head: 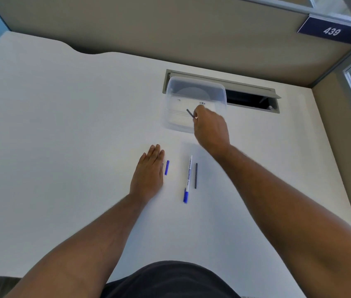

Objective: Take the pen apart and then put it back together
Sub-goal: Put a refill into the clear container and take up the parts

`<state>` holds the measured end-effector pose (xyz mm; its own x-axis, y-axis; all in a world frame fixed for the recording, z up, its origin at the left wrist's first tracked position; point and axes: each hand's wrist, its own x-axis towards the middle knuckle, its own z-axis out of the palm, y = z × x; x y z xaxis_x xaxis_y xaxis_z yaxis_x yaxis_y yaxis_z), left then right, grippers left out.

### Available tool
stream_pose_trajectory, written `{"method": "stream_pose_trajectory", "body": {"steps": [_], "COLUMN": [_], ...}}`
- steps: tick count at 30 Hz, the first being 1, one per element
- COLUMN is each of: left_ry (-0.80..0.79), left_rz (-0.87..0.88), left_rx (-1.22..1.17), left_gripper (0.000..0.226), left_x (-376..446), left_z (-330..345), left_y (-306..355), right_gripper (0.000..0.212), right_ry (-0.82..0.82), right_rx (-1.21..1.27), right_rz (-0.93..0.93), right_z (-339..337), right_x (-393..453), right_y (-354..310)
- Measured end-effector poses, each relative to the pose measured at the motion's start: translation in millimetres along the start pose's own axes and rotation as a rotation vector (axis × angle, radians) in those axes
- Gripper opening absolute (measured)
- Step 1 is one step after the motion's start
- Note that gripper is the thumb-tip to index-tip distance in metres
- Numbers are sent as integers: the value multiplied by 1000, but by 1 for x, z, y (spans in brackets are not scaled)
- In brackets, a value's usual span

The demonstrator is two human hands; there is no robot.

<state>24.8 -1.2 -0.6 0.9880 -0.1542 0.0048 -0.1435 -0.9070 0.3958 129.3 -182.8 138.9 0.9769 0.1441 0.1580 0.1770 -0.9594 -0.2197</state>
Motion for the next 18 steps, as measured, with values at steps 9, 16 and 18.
{"method": "stream_pose_trajectory", "body": {"steps": [9,16,18], "left_ry": [-12,-19,-13], "left_rz": [41,45,47], "left_rx": [7,-3,-6], "left_gripper": [50,51,52], "left_x": [-4,-4,-5], "left_z": [-3,-2,-2], "left_y": [-5,-6,-6], "right_gripper": [22,26,27], "right_ry": [47,31,20], "right_rx": [-112,-104,-115], "right_rz": [-59,-50,-47], "right_z": [-9,-13,-14], "right_x": [35,52,56], "right_y": [18,16,16]}}
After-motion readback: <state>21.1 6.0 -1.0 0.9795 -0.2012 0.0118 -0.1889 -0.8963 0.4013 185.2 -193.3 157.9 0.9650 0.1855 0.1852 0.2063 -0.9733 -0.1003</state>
